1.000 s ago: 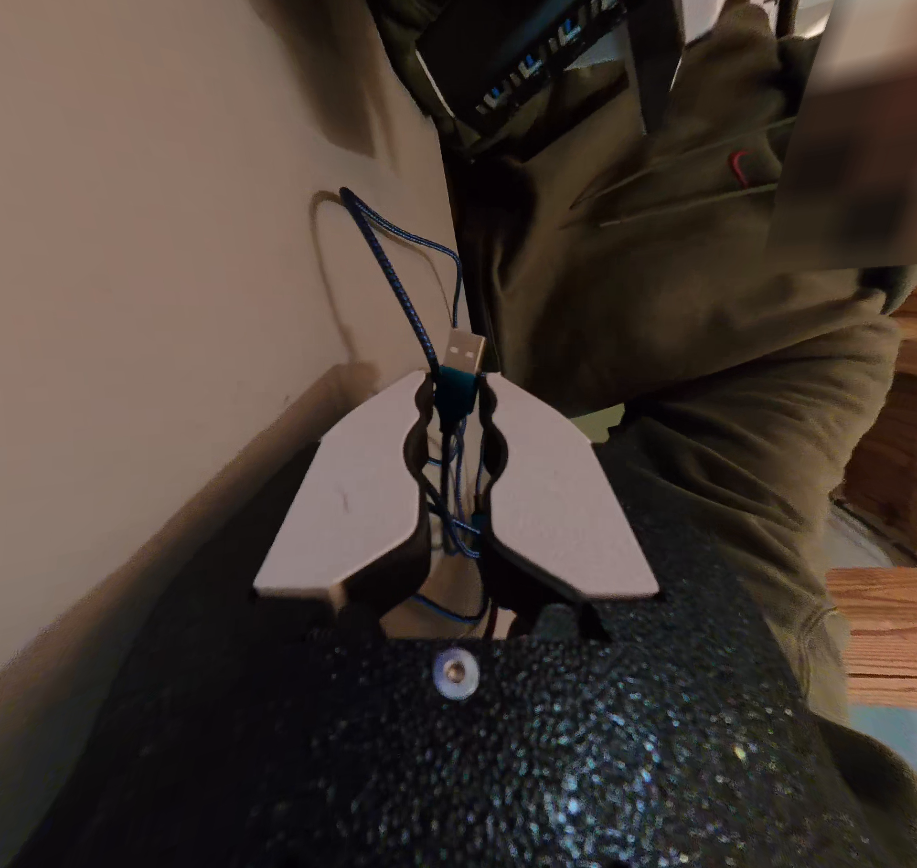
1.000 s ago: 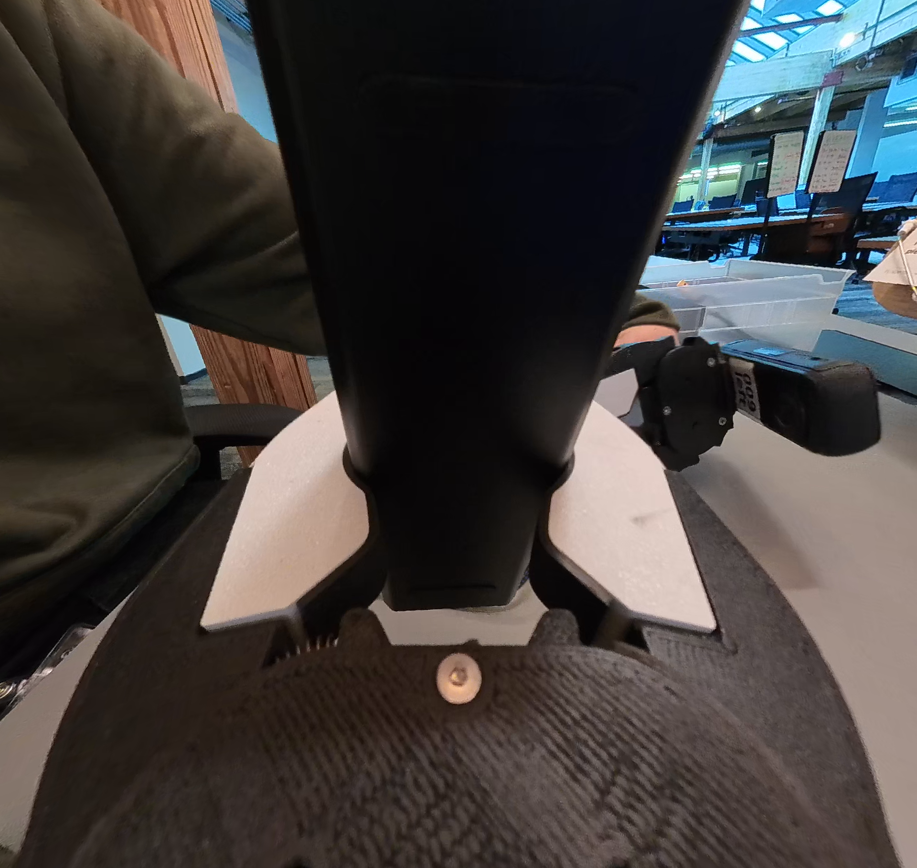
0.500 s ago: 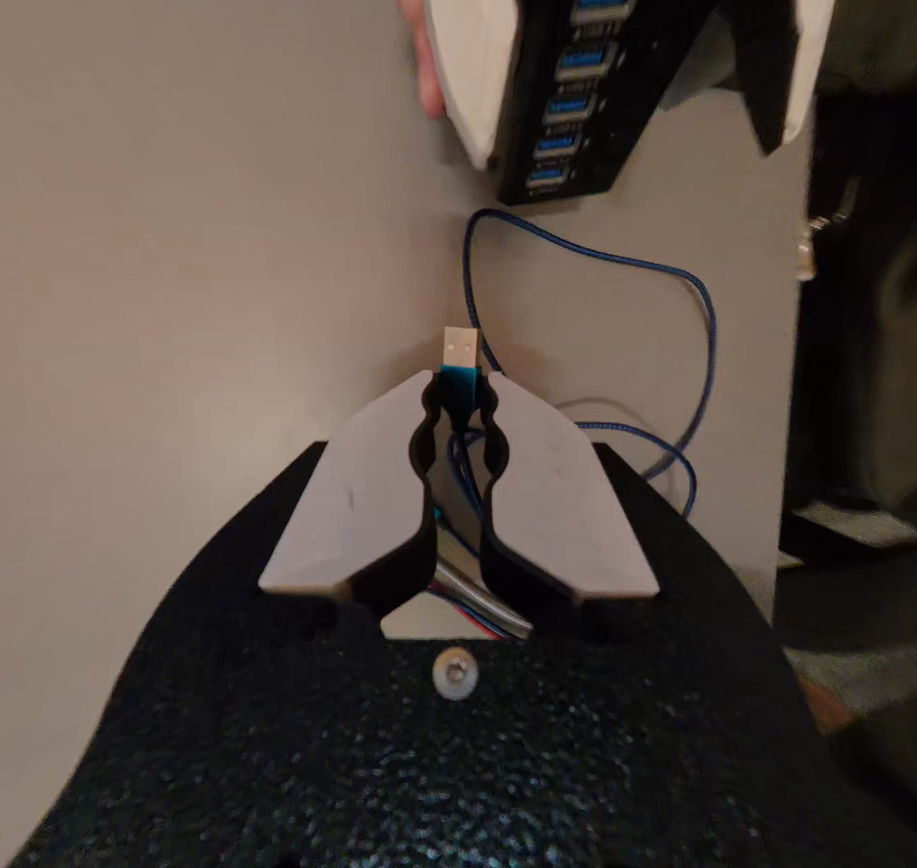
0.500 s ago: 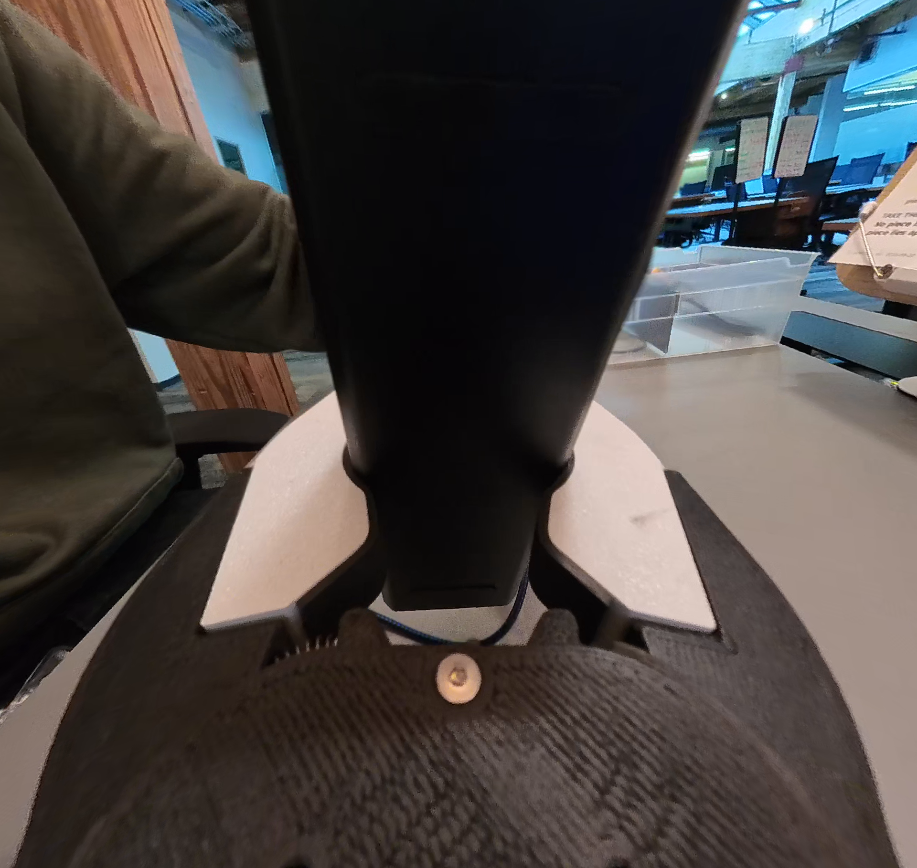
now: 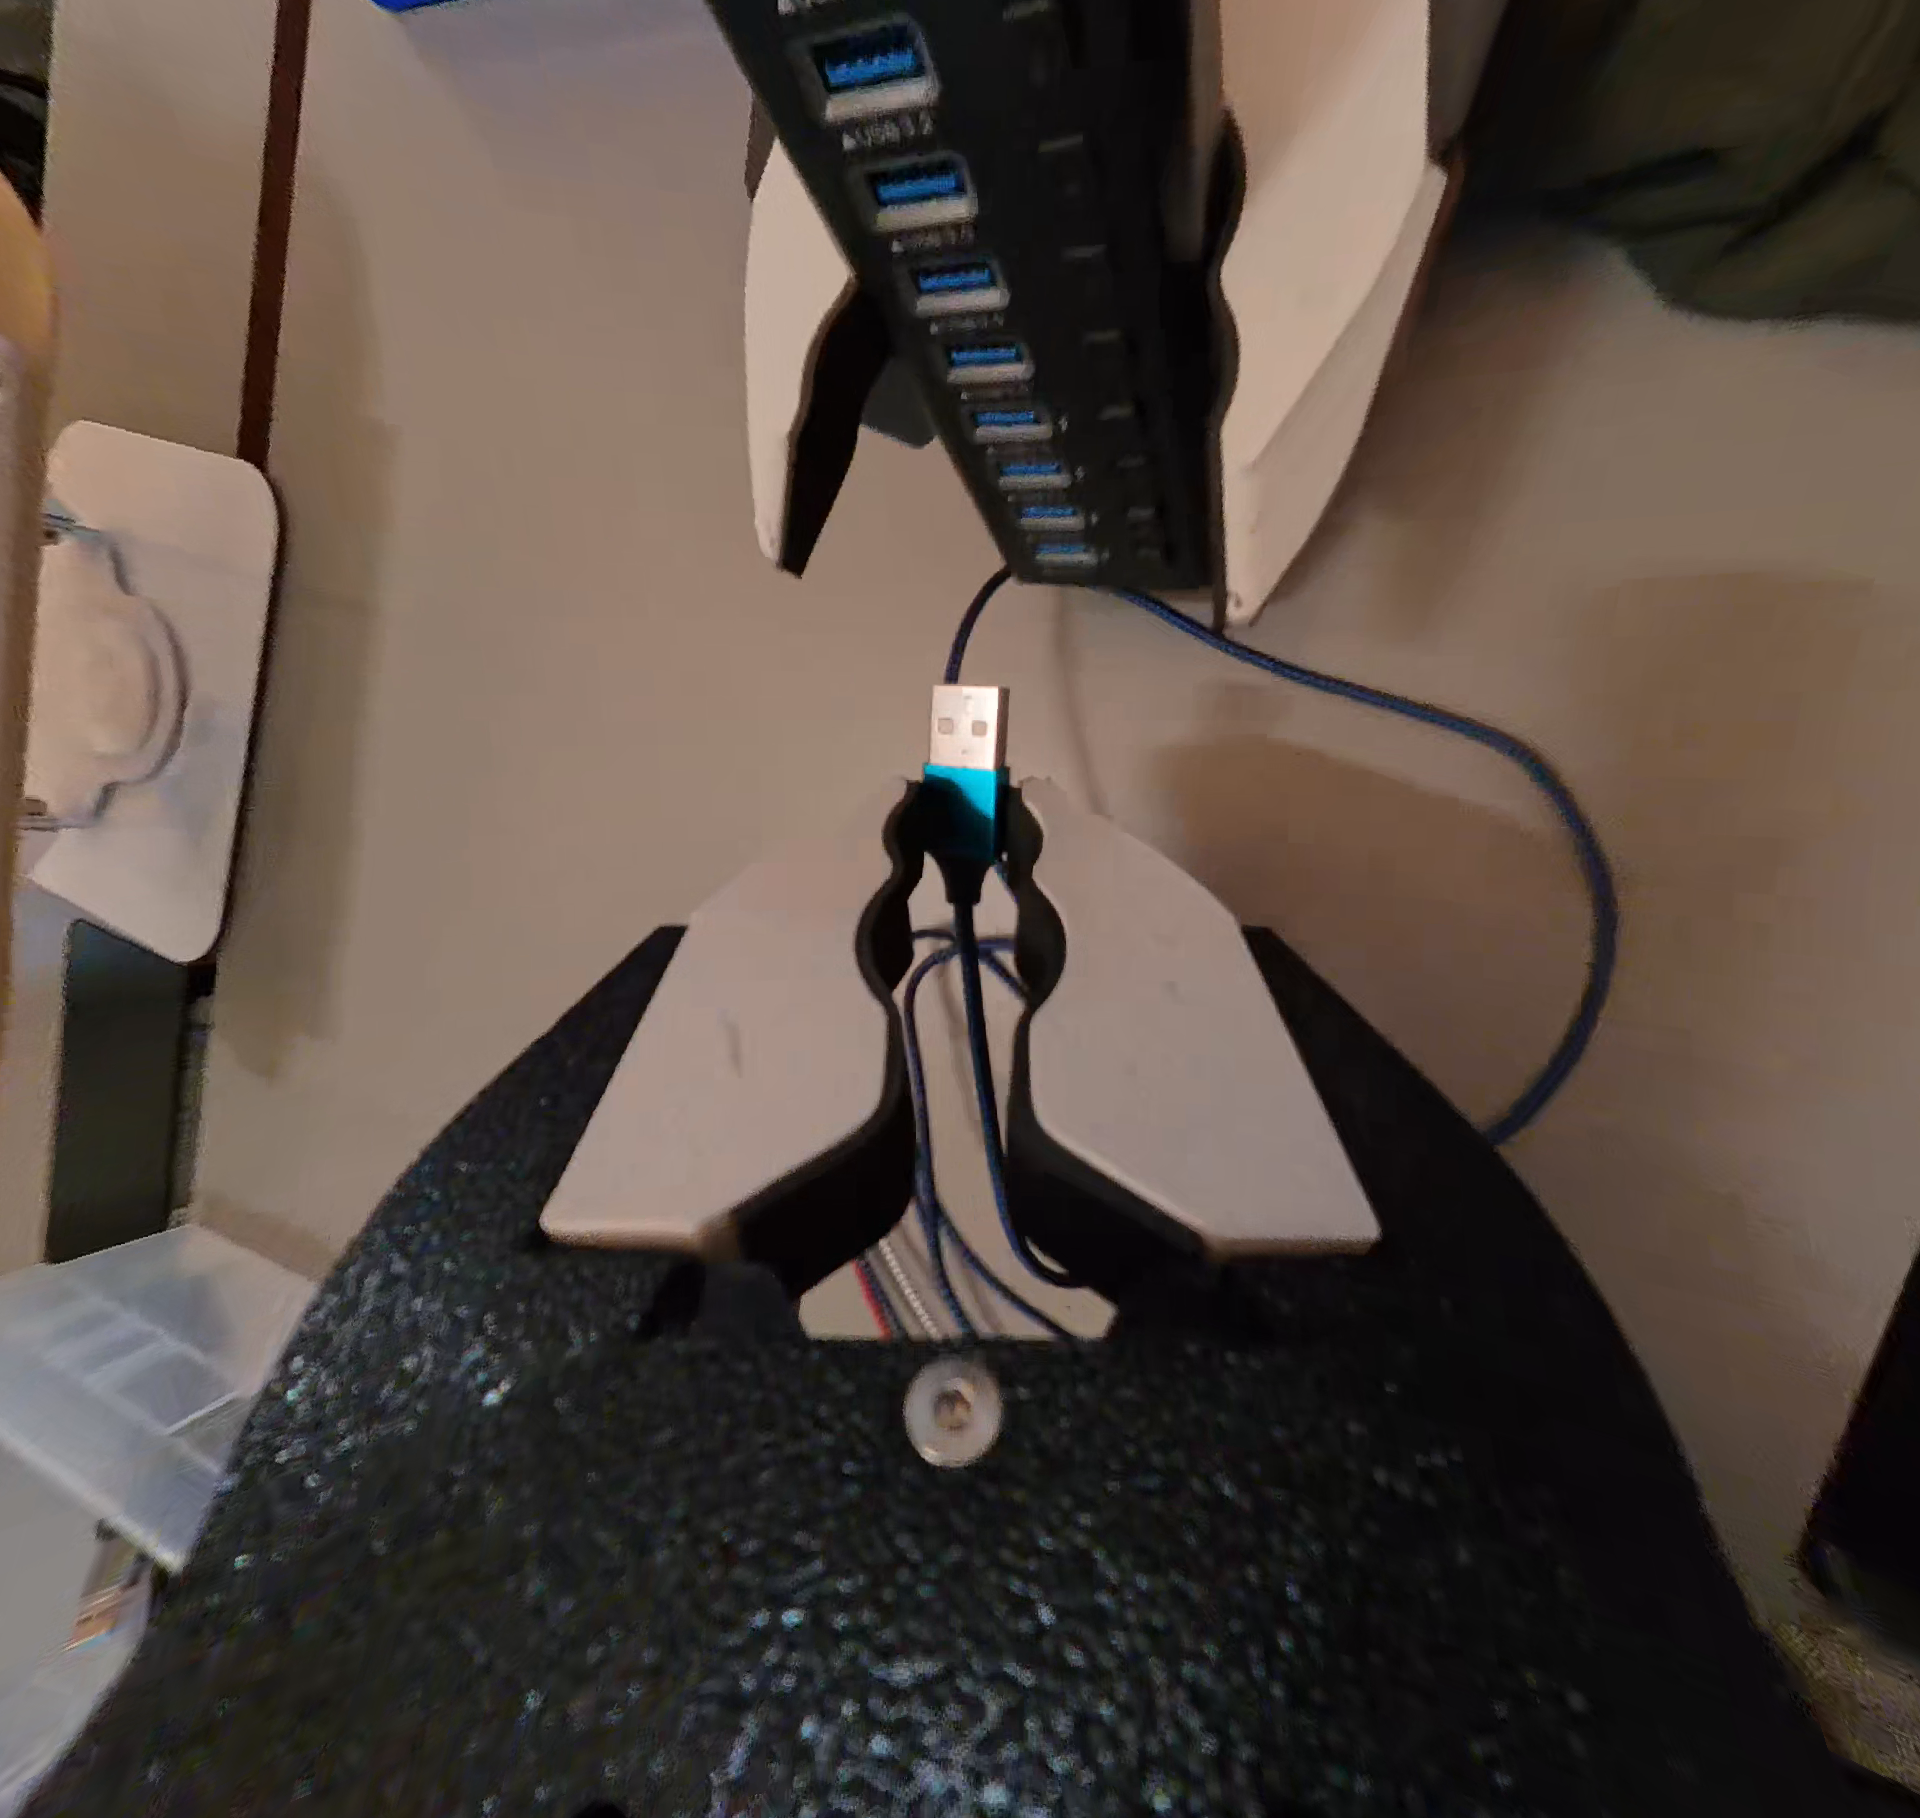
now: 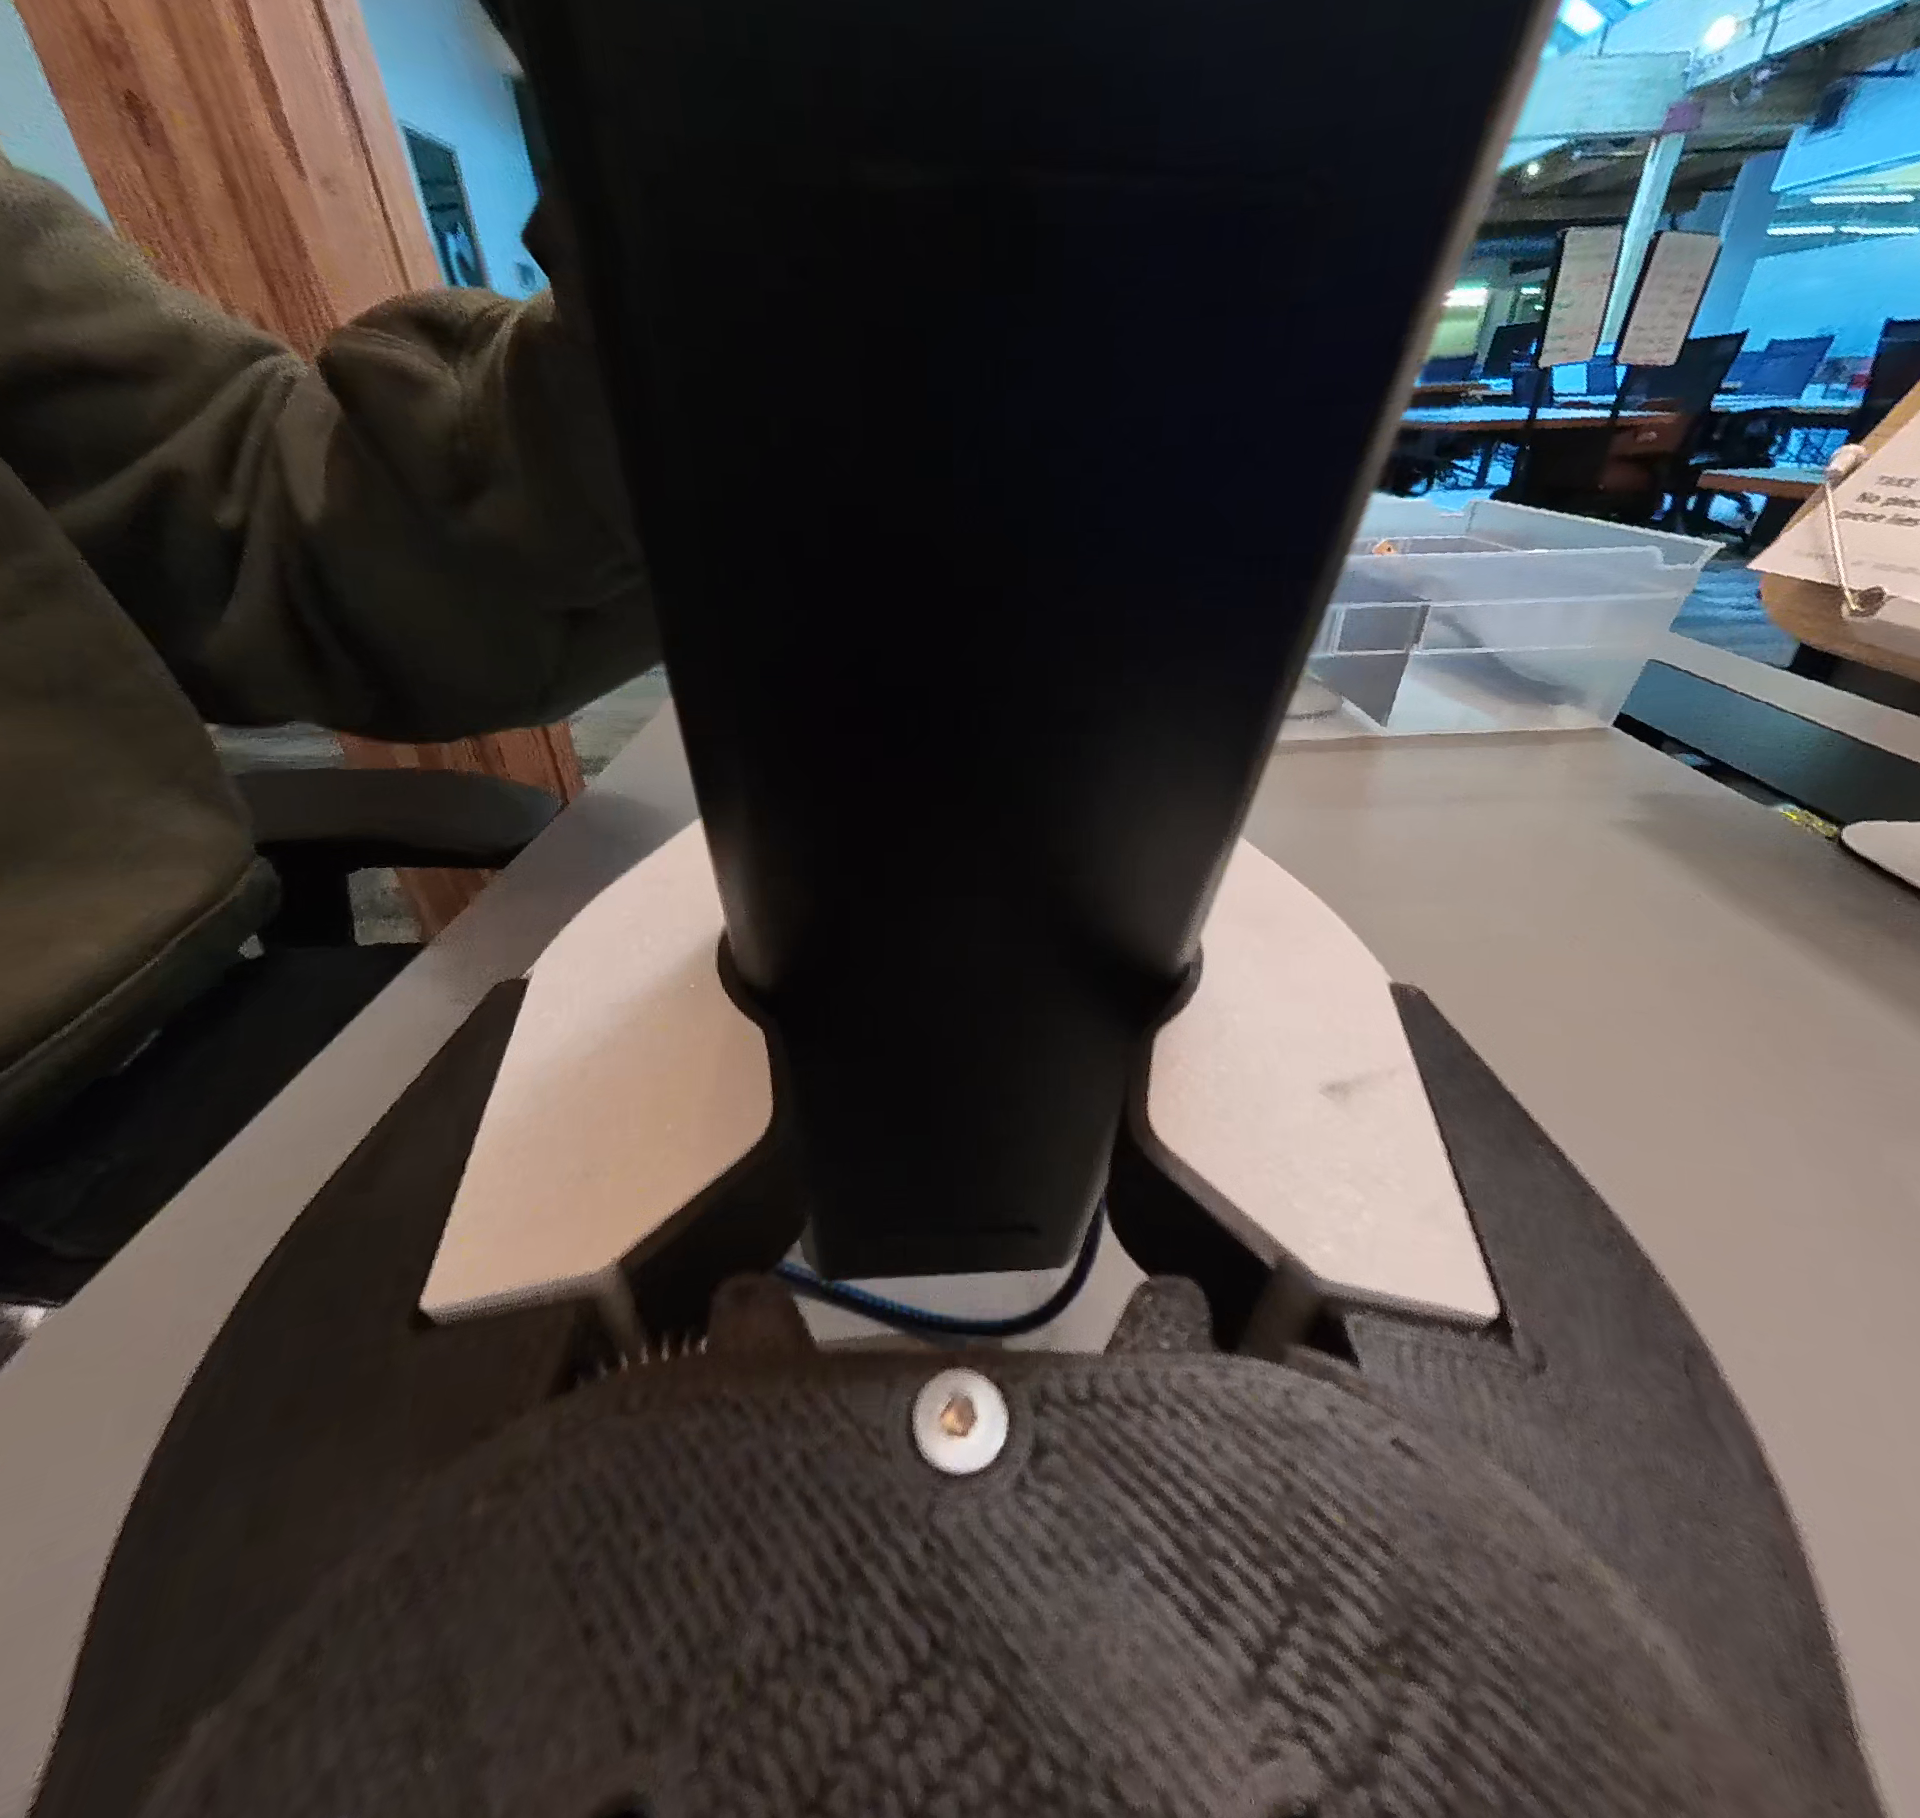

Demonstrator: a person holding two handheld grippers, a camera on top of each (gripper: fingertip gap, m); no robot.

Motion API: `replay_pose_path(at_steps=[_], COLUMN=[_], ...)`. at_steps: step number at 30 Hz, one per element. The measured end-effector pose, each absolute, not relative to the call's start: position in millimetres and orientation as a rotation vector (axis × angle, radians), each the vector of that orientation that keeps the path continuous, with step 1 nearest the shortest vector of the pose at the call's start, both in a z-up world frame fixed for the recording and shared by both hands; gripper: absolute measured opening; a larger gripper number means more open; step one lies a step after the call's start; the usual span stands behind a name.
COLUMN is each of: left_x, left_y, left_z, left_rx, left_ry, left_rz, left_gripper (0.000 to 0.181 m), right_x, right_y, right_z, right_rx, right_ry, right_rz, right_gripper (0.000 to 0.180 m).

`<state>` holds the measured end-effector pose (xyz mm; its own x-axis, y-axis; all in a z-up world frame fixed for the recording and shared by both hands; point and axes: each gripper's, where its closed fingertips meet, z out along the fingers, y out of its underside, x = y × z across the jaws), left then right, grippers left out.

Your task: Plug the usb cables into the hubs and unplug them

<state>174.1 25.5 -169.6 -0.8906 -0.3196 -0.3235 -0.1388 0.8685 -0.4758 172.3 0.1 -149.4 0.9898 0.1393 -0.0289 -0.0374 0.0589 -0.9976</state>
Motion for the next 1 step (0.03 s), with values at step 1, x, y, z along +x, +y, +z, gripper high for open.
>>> replay_pose_path(at_steps=[1], left_x=[175.1], left_y=[19.5], left_z=[-167.5], left_rx=[-0.349], left_ry=[2.628], left_rz=[-0.656], left_gripper=[0.014], right_x=[171.9], right_y=[-1.0], right_z=[-148.2], right_rx=[-1.496], right_ry=[-0.086], right_rz=[0.137], right_gripper=[0.073])
